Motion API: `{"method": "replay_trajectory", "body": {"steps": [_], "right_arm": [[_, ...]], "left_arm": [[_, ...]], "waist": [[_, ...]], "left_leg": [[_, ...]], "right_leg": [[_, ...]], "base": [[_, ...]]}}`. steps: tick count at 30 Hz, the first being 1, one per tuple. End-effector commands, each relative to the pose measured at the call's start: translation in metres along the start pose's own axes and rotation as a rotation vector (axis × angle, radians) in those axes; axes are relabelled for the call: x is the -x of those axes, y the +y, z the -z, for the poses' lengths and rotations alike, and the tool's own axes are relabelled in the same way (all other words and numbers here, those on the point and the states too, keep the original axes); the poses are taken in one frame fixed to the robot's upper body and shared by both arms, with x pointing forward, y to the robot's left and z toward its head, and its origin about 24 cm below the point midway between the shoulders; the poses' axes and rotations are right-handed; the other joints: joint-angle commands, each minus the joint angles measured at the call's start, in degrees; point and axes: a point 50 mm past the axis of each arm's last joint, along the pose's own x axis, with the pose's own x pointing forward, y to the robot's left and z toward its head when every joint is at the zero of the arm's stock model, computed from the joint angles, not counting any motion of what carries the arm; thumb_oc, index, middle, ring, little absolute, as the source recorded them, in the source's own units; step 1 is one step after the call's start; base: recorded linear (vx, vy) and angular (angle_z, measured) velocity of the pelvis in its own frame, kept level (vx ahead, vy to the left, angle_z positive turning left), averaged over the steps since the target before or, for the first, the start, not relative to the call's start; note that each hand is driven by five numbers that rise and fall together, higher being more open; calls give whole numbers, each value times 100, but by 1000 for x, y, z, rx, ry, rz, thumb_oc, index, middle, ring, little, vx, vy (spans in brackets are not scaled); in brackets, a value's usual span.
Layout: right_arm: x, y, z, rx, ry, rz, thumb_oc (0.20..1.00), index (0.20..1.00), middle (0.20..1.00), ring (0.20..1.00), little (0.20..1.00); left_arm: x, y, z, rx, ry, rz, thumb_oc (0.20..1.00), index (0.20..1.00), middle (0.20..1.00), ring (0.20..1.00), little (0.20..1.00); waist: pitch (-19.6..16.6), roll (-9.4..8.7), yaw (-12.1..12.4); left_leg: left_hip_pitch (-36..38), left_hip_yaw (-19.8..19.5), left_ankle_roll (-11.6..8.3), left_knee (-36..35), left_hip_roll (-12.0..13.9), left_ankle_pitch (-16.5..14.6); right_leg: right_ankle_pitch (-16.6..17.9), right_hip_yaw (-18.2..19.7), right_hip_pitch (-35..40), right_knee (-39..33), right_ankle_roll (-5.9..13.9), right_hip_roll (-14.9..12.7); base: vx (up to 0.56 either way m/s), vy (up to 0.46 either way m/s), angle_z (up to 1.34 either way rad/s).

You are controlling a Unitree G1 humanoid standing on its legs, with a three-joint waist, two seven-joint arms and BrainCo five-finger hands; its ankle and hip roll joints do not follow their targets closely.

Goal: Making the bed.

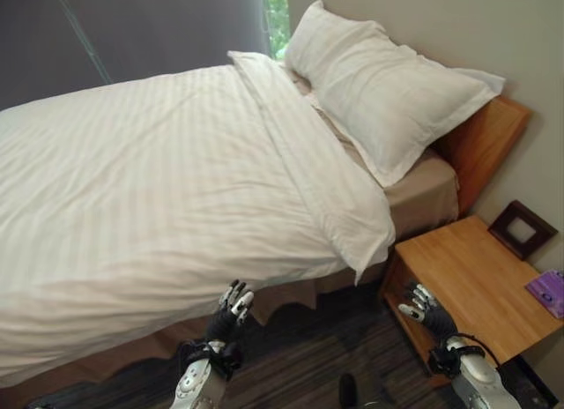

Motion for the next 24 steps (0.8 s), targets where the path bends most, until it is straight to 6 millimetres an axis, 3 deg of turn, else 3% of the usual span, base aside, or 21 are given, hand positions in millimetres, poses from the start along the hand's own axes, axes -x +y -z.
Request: {"method": "replay_trajectory", "body": {"steps": [1, 6, 8, 9, 11, 14, 15, 16, 17, 18, 19, 21, 22, 24], "right_arm": [[-12, -5, -44, 68, -194, -17, 1000, 1000, 1000, 1000, 1000], [-11, -8, -48, 60, -217, -5, 1000, 1000, 1000, 1000, 1000], [-15, -10, -56, 93, -235, -2, 1000, 1000, 1000, 1000, 1000], [-20, -12, -68, 127, -270, -7, 1000, 1000, 1000, 1000, 1000], [-20, -12, -68, 127, -271, -7, 1000, 1000, 1000, 1000, 1000], [-28, -14, -89, 169, -321, -36, 1000, 1000, 1000, 1000, 1000], [-31, -15, -99, 206, -346, -51, 1000, 1000, 1000, 1000, 1000], [-31, -15, -99, 206, -347, -51, 1000, 1000, 1000, 1000, 1000], [-31, -20, -100, 208, -346, -30, 1000, 1000, 1000, 1000, 1000], [-32, -22, -95, 193, -325, -7, 1000, 1000, 1000, 1000, 1000], [-32, -22, -95, 193, -325, -7, 1000, 1000, 1000, 1000, 1000], [-27, -18, -93, 144, -329, -45, 1000, 1000, 1000, 1000, 1000], [-16, -24, -72, 115, -261, -20, 1000, 1000, 1000, 1000, 1000], [-15, -24, -71, 115, -260, -18, 1000, 1000, 1000, 1000, 1000]], "left_arm": [[-7, -2, -22, -15, -117, 19, 1000, 1000, 1000, 1000, 1000], [-9, -4, -23, -21, -119, 36, 1000, 1000, 1000, 1000, 1000], [-12, -6, -28, -34, -138, 46, 1000, 1000, 1000, 1000, 1000], [-14, -9, -36, -36, -172, 55, 1000, 1000, 1000, 1000, 1000], [-14, -9, -36, -36, -172, 55, 1000, 1000, 1000, 1000, 1000], [-12, -7, -47, -30, -218, 63, 1000, 1000, 1000, 1000, 1000], [-11, -6, -56, -76, -243, 76, 1000, 1000, 1000, 1000, 1000], [-11, -6, -56, -76, -243, 76, 1000, 1000, 1000, 1000, 1000], [-13, -6, -59, -86, -250, 82, 1000, 1000, 1000, 1000, 1000], [-17, -8, -60, -58, -262, 80, 1000, 1000, 1000, 1000, 1000], [-17, -8, -60, -57, -262, 80, 1000, 1000, 1000, 1000, 1000], [-20, -11, -63, -39, -283, 83, 1000, 1000, 1000, 1000, 1000], [-28, -15, -72, -60, -300, 84, 1000, 1000, 1000, 1000, 1000], [-29, -15, -71, -61, -298, 84, 1000, 1000, 1000, 1000, 1000]], "waist": [[-4, 82, -4], [33, 61, 36], [90, 58, 71], [193, 78, 149], [195, 79, 135], [405, 135, 455], [621, 53, 661], [612, 51, 650], [622, -5, 656], [530, -31, 612], [541, -21, 624], [510, -19, 622], [387, -13, 439], [404, -5, 445]], "left_leg": [[-313, 32, -7, 70, -34, 26], [-349, -37, -61, 70, 17, 89], [-401, -98, -75, 70, 20, 146], [-479, -252, -95, 70, -2, 252], [-483, -266, -96, 70, -3, 255], [-984, -906, -318, 70, -128, 683], [-1209, -1215, -340, 250, -183, 745], [-1228, -1226, -338, 258, -188, 749], [-1325, -926, -241, 791, -78, 520], [-987, -290, -203, 1529, 334, 138], [-981, -279, -208, 1557, 349, 112], [-688, -38, -280, 3112, 825, 294], [-122, 501, -333, 3182, 1270, 554], [-77, 499, -342, 3151, 1275, 563]], "right_leg": [[-944, 102, 771, 98, 111, 43], [-994, 33, 779, 98, 70, 78], [-999, -43, 769, 98, 63, 74], [-991, -158, 753, 98, 25, 53], [-993, -172, 754, 98, 24, 51], [-1041, -756, 586, 98, -69, -33], [-980, -1011, 397, 98, -88, -194], [-979, -1023, 385, 98, -88, -199], [-946, -1203, 310, 113, -89, -307], [-1027, -1380, 338, 145, -90, -326], [-1028, -1369, 352, 144, -92, -312], [-1113, -1371, 409, 123, -211, -169], [-1234, -1718, 399, 142, -170, -163], [-1251, -1724, 427, 155, -167, -157]], "base": [[-24, -99, 11], [-33, -87, 7], [-98, -115, 7], [-105, -97, 17], [-97, -79, 30], [-297, -158, 71], [-318, -117, 154], [-324, -112, 170], [-131, -66, 120], [-126, -68, 95], [-68, -48, 100], [-106, 16, 76], [-120, 56, 40], [-134, 112, 48]]}}
